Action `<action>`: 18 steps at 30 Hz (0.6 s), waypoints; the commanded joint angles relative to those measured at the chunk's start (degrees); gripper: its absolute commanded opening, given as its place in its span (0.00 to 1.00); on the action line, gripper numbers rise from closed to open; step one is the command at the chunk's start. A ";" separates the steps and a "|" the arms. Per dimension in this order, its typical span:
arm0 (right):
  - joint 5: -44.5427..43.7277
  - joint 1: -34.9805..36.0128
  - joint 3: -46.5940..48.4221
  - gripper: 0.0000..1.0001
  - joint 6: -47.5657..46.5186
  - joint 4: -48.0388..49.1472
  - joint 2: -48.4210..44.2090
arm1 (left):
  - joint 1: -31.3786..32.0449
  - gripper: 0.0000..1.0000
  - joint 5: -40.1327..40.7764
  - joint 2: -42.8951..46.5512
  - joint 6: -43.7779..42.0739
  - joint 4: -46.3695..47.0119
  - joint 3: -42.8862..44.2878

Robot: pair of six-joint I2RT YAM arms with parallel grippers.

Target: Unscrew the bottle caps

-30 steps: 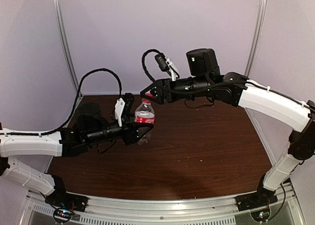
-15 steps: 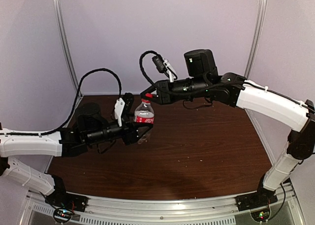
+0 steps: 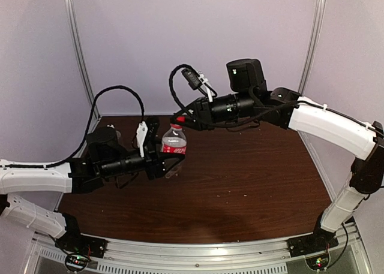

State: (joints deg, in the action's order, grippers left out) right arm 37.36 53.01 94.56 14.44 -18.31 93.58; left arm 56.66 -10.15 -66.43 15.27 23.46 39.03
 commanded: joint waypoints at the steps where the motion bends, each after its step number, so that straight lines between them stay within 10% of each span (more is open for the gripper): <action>1: 16.15 -1.54 1.64 0.15 -12.50 -1.21 0.03 | -0.25 0.36 -12.99 1.72 0.01 8.04 -1.64; 18: 31.27 -3.48 2.74 0.24 -24.59 -5.51 -1.31 | -0.24 0.36 -31.45 -0.26 5.29 19.81 -4.12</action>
State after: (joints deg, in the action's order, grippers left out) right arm 66.48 51.55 95.74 -7.88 -23.79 93.58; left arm 56.34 -36.77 -67.13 19.73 35.97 35.09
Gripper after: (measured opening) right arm 0.290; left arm 0.514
